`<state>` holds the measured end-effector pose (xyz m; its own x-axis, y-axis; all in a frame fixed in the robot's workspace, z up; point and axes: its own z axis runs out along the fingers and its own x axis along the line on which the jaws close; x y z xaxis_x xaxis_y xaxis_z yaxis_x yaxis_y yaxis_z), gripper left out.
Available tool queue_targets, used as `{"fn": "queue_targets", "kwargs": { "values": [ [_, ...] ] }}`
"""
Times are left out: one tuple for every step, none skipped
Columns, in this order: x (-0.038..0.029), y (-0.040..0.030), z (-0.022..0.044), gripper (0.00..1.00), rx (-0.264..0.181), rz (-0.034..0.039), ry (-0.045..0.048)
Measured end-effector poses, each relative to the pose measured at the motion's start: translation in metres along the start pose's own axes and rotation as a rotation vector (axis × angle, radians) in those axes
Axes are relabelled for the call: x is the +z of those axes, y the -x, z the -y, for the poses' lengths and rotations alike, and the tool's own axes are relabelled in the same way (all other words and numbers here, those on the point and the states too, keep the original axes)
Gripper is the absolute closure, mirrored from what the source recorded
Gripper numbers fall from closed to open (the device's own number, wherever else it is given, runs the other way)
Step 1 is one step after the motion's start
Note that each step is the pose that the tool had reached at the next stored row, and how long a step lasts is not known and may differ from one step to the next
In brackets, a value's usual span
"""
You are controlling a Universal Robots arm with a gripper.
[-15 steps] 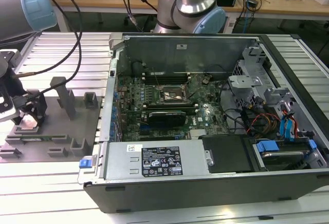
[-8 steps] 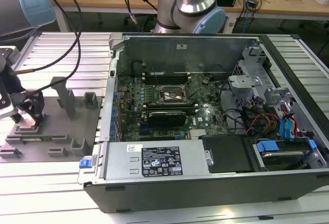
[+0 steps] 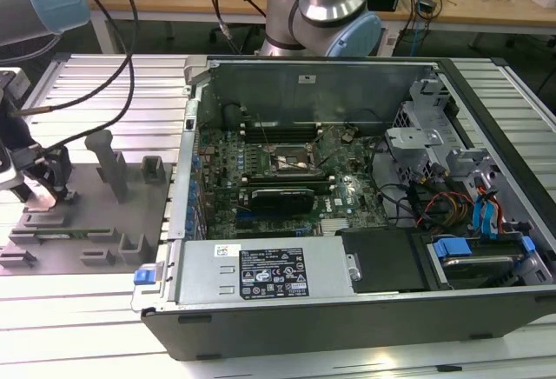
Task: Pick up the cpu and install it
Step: 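Pick up the cpu and move it towards the insertion slot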
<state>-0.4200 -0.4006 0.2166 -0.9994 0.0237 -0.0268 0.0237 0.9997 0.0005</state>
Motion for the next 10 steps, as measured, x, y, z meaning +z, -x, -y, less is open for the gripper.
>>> {"fn": "queue_targets", "kwargs": {
  "values": [
    [-0.0029,0.0000,-0.0005,0.45,0.000,-0.0001,-0.0007],
    [-0.0051,0.0002,-0.0007,0.45,0.000,-0.0001,-0.0012],
    [-0.0071,0.0002,-0.0011,0.45,0.000,-0.0001,-0.0019],
    [-0.0091,0.0003,-0.0013,0.45,0.000,0.0000,-0.0029],
    [-0.0104,0.0003,-0.0017,0.45,0.000,0.0000,-0.0035],
    [-0.0121,0.0004,-0.0018,0.45,0.000,-0.0001,-0.0042],
    [-0.0126,0.0005,-0.0018,0.45,0.000,0.0001,-0.0044],
    [-0.0126,0.0004,-0.0019,0.45,0.000,0.0002,-0.0044],
    [-0.0126,0.0004,-0.0019,0.45,0.000,0.0002,-0.0044],
    [-0.0127,0.0004,-0.0019,0.45,0.000,0.0001,-0.0045]
  ]
}}
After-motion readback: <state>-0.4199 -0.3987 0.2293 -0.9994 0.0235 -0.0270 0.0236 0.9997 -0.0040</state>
